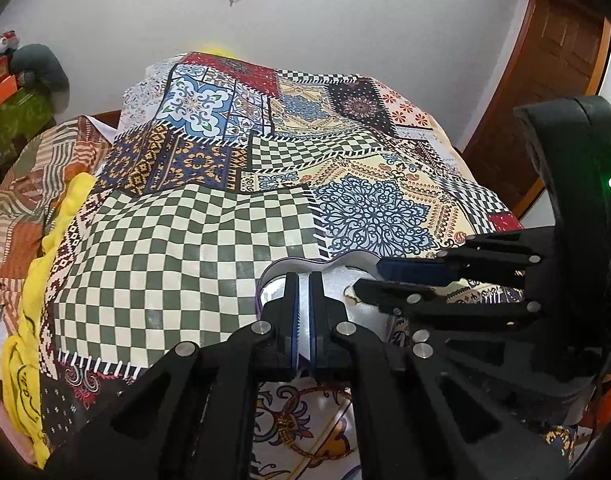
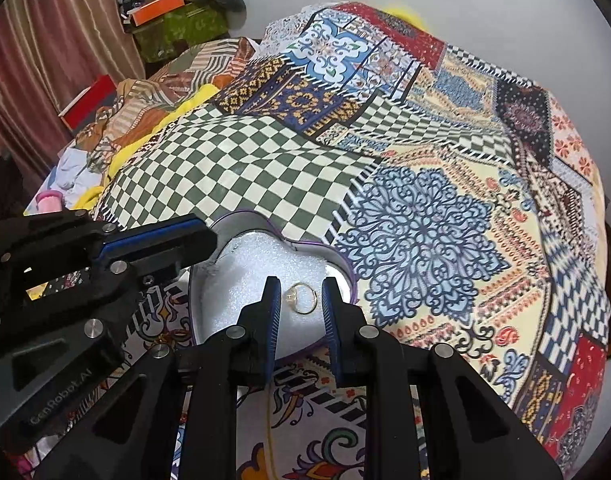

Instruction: Organize jewelry

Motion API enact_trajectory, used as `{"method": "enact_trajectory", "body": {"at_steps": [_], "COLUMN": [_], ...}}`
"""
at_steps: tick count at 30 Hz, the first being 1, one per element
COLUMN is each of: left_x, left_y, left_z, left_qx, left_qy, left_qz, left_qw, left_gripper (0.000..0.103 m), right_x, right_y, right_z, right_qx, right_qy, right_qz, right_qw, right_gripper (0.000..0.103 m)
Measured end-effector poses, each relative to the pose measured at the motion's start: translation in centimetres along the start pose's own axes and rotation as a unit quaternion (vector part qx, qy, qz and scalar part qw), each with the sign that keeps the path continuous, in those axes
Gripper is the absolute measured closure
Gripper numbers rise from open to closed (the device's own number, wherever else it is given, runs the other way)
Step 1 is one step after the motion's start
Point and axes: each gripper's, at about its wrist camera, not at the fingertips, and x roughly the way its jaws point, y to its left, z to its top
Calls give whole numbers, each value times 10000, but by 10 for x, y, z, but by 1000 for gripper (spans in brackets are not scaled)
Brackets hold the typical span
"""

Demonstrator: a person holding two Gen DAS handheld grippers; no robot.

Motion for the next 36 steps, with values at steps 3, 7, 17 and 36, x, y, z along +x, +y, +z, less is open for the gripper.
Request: {"method": "enact_trajectory", "body": {"at_steps": [3, 7, 17, 36], "left_x": [-6, -21, -60, -37], "left_y": [2, 10, 20, 4], "left_z": [-1, -2, -12, -77], "left_qx": [-3, -108, -187, 4], "left_qy": [-33, -123, -285, 641], "left_qz": [47, 101, 385, 215], "left_qw": [10000, 9998, 9987, 9977], "left_gripper": [98, 84, 72, 72], "right_x": [-6, -16, -53, -113], "right_y": [1, 3, 6, -56], "right_z": [0, -1, -10, -86], "right_qx": [-19, -60, -53, 903], "right_qy": [-61, -177, -559, -735], "right_qz": [-92, -190, -381, -888], "right_qw": [9999, 9996, 9977, 9892], "right_gripper": [84, 84, 72, 61]}}
